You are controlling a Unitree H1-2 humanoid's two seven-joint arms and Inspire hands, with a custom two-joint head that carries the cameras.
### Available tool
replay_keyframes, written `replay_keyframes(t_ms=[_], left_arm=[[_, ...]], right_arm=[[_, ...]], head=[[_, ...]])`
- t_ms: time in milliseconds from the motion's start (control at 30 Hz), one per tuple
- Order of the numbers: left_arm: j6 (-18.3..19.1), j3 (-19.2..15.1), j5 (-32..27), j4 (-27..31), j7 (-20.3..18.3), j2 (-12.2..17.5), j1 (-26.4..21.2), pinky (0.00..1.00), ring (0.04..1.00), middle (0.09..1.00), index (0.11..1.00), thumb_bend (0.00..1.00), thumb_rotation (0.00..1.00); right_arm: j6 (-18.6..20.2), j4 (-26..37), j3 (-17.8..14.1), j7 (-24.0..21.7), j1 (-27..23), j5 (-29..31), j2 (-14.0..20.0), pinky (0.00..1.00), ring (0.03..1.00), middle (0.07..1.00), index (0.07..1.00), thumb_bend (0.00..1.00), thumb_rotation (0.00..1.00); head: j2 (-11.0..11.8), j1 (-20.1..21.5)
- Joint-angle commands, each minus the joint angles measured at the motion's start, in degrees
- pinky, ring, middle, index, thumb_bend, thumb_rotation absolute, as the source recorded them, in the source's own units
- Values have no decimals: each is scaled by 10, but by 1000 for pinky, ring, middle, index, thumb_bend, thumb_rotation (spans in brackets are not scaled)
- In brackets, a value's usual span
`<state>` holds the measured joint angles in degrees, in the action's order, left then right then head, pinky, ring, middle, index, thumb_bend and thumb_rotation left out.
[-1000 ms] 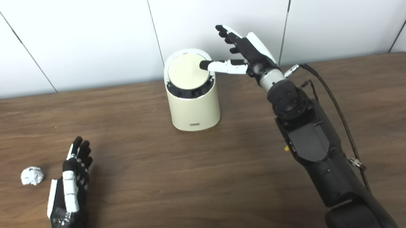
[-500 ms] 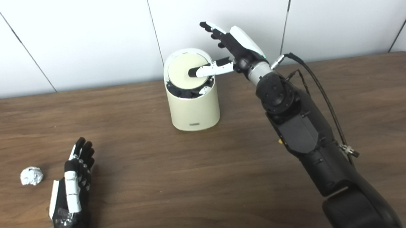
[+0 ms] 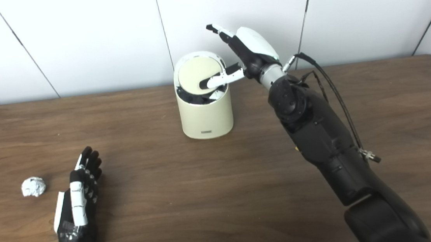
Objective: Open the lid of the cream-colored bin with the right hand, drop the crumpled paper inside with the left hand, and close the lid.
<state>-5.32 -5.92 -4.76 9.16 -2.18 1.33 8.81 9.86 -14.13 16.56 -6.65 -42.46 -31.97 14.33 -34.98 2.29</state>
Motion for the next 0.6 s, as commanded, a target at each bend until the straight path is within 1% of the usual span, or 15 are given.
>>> replay_keyframes(t_ms=[0,167,267,500,567], left_arm=[[-3,10,-5,-15,3,-14,13,1000,978,968,986,605,1000],[-5,11,-3,-14,4,-17,15,1000,972,966,986,596,1000],[-4,11,-2,-14,4,-17,15,1000,970,963,983,596,1000],[0,11,-1,-12,5,-17,14,1000,968,963,981,605,1000],[0,11,-2,-11,4,-16,15,1000,970,965,984,599,1000]], right_arm=[[-17,21,-1,12,-30,-14,8,856,918,931,934,820,391],[-28,16,3,18,-31,-29,9,876,915,925,932,821,396],[-33,18,5,27,-29,-42,5,886,924,927,928,818,382],[-41,8,3,46,-31,-52,-4,883,928,927,918,813,421],[-38,9,3,48,-31,-55,-6,885,929,927,914,807,433]], head=[[-1,0],[-2,0],[-3,2],[-5,2],[-6,4]])
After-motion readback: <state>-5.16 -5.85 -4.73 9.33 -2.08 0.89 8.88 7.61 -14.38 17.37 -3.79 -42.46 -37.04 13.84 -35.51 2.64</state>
